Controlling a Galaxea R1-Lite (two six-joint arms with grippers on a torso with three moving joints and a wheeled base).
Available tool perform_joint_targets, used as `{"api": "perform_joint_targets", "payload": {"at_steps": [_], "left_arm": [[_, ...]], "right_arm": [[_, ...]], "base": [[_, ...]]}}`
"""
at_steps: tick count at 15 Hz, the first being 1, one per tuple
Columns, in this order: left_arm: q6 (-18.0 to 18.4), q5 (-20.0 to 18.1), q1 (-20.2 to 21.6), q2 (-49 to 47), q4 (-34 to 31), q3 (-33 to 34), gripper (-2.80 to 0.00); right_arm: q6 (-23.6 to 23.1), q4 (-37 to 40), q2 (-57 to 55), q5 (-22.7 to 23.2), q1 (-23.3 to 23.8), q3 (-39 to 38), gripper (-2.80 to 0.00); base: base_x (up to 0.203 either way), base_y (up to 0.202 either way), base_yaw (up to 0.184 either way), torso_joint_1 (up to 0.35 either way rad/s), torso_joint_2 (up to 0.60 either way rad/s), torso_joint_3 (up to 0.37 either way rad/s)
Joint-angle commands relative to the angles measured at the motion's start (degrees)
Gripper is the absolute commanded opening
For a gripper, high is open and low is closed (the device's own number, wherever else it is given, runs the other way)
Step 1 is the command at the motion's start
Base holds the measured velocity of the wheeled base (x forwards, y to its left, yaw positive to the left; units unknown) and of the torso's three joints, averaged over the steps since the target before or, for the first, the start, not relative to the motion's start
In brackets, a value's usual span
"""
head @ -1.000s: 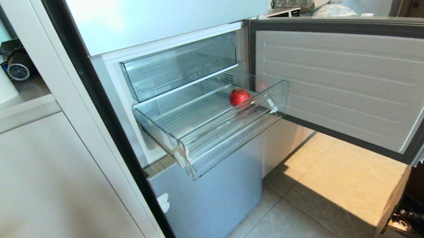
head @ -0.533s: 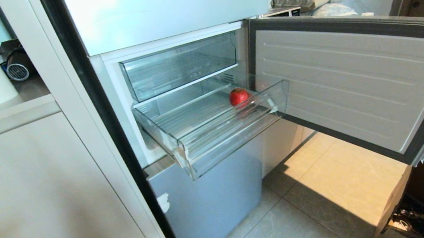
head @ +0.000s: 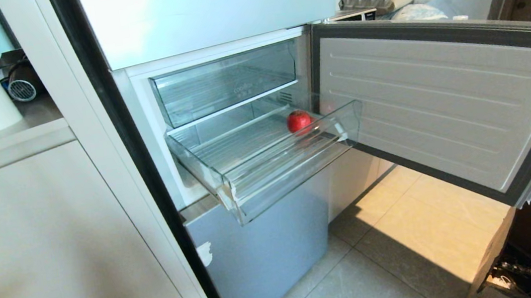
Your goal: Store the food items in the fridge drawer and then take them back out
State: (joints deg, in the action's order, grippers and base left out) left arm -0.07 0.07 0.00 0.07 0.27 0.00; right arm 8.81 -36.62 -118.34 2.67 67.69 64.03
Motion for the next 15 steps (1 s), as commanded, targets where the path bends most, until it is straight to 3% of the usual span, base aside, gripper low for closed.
{"api": "perform_joint_targets", "payload": {"at_steps": [1,15], "left_arm": [[-0.01,0.01,0.0,0.01,0.0,0.09,-2.8],[-0.01,0.01,0.0,0.01,0.08,0.09,-2.8]], "right_arm": [[0.34,-0.28,-4.14,0.73,0.12,2.44,-2.8],[0.59,-3.28,-8.74,1.02,-0.28,5.58,-2.8]], "base": [[0.0,0.0,0.0,0.0,0.0,0.0],[0.0,0.0,0.0,0.0,0.0,0.0]]}}
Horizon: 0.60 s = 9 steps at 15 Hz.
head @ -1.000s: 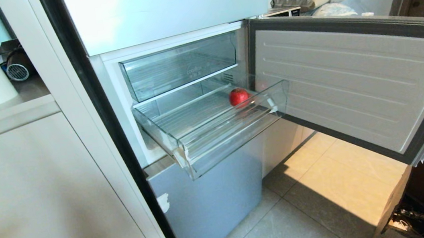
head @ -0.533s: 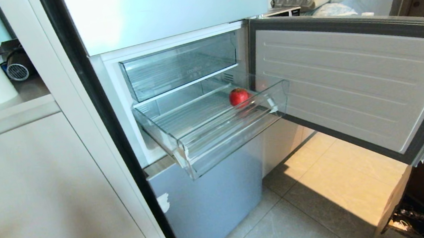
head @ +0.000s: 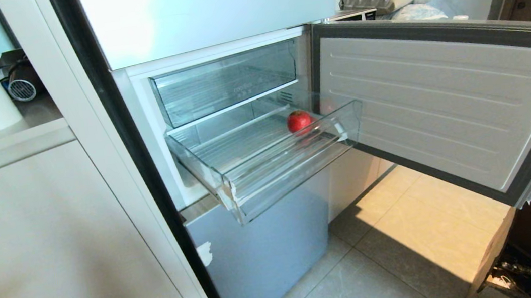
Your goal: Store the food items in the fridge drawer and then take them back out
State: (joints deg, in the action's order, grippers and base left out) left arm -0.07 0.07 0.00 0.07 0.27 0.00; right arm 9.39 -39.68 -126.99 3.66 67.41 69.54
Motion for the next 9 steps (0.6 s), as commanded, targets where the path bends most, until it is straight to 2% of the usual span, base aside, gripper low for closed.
{"api": "perform_joint_targets", "payload": {"at_steps": [1,2,3,9], "left_arm": [[-0.01,0.01,0.0,0.01,0.04,0.09,-2.8],[-0.01,0.01,0.0,0.01,0.06,0.09,-2.8],[-0.01,0.01,0.0,0.01,0.0,0.09,-2.8],[-0.01,0.01,0.0,0.01,0.0,0.09,-2.8]], "right_arm": [[-0.07,-0.31,-0.19,0.03,0.0,0.07,-2.8],[0.02,-0.31,-0.19,0.03,0.0,0.07,-2.8],[0.02,-0.31,-0.19,0.03,0.0,-0.01,0.0],[0.51,-0.14,3.73,-0.05,0.17,-0.88,0.0]], "base": [[0.0,0.0,0.0,0.0,0.0,0.0],[0.0,0.0,0.0,0.0,0.0,0.0],[0.0,0.0,0.0,0.0,0.0,0.0],[0.0,0.0,0.0,0.0,0.0,0.0]]}}
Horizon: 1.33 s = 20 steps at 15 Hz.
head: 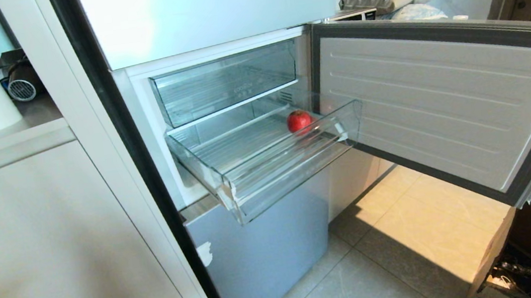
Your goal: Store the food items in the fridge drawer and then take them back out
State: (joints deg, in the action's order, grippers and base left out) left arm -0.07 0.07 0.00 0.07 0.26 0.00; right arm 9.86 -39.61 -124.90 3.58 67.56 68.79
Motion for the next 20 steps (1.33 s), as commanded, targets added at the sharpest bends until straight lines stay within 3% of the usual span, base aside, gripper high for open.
{"api": "perform_joint_targets", "payload": {"at_steps": [1,5,6,11,15,17,18,20], "left_arm": [[-0.01,0.01,0.0,0.01,0.01,0.09,-2.8],[-0.01,0.01,0.0,0.01,0.01,0.09,-2.8],[-0.01,0.01,0.0,0.01,0.01,0.09,-2.8],[-0.01,0.01,0.0,0.01,0.01,0.09,-2.8],[-0.01,0.01,0.0,0.01,0.01,0.09,-2.8],[-0.01,0.01,0.0,0.01,0.01,0.09,-2.8],[-0.01,0.01,0.0,0.01,0.01,0.09,-2.8],[-0.01,0.01,0.0,0.01,0.09,0.09,-2.8]], "right_arm": [[0.06,-0.21,2.83,0.02,0.11,-0.65,0.0],[0.08,-0.24,10.51,0.08,0.2,-5.28,0.0],[0.08,-0.27,12.55,0.09,0.2,-6.84,-2.8],[0.15,-0.32,25.81,0.56,0.11,-15.28,-2.8],[-0.33,-0.19,45.17,6.49,-2.3,-28.24,-2.8],[-0.42,-0.08,56.56,7.1,-7.55,-36.32,-2.8],[-0.47,0.04,62.25,6.07,-12.32,-40.16,-2.8],[-0.79,0.71,70.6,0.75,-27.28,-45.65,-2.8]], "base": [[0.0,0.0,0.0,0.0,0.0,0.0],[0.0,0.0,0.0,0.0,0.0,0.0],[0.0,0.0,0.0,0.0,0.0,0.0],[0.0,0.0,0.0,0.0,0.0,0.0],[0.0,0.0,0.0,0.0,0.0,0.0],[0.0,0.0,0.0,0.0,0.0,0.0],[0.0,0.0,0.0,0.0,0.0,0.0],[0.0,0.0,0.0,0.0,0.0,0.0]]}}
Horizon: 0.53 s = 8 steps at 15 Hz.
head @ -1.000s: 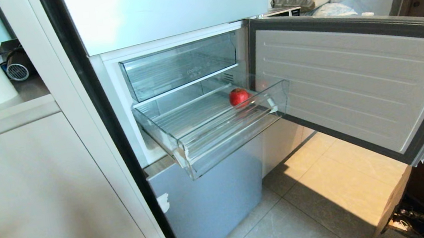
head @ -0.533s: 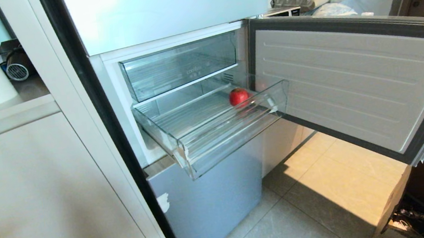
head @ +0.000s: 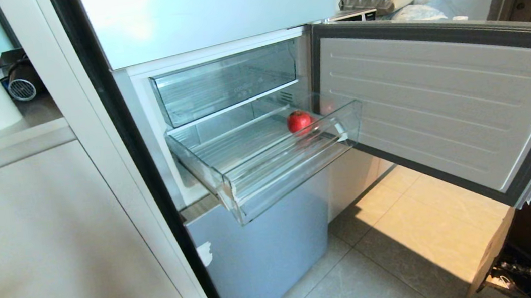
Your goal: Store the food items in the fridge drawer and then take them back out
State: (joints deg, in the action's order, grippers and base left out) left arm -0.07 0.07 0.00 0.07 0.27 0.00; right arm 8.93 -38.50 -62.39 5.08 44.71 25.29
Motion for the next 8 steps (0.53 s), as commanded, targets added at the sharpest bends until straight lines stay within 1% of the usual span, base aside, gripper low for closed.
{"api": "perform_joint_targets", "payload": {"at_steps": [1,3,4,6,7,8], "left_arm": [[-0.01,0.01,0.0,0.01,0.08,0.09,-2.8],[-0.01,0.01,0.0,0.01,0.0,0.09,-2.8],[-0.01,0.01,0.0,0.01,0.0,0.09,-2.8],[-0.01,0.01,0.0,0.01,0.0,0.09,-2.8],[-0.01,0.01,0.0,0.01,0.06,0.09,-2.8],[-0.01,0.01,0.0,0.01,0.0,0.09,-2.8]], "right_arm": [[-0.66,0.47,12.56,-4.26,-13.33,-4.69,-2.8],[-3.54,3.71,22.68,-10.91,-29.8,-9.87,-2.8],[-5.42,5.78,28.81,-13.66,-36.12,-13.14,-2.8],[-8.95,10.78,39.04,-17.02,-44.82,-20.6,-2.8],[-10.2,15.83,43.45,-17.8,-48.23,-22.64,-2.8],[-10.88,21.28,45.98,-17.98,-50.3,-23.82,-2.8]], "base": [[0.0,0.0,0.0,0.0,0.0,0.0],[0.0,0.0,0.0,0.0,0.0,0.0],[0.0,0.0,0.0,0.0,0.0,0.0],[0.0,0.0,0.0,0.0,0.0,0.0],[0.0,0.0,0.0,0.0,0.0,0.0],[0.0,0.0,0.0,0.0,0.0,0.0]]}}
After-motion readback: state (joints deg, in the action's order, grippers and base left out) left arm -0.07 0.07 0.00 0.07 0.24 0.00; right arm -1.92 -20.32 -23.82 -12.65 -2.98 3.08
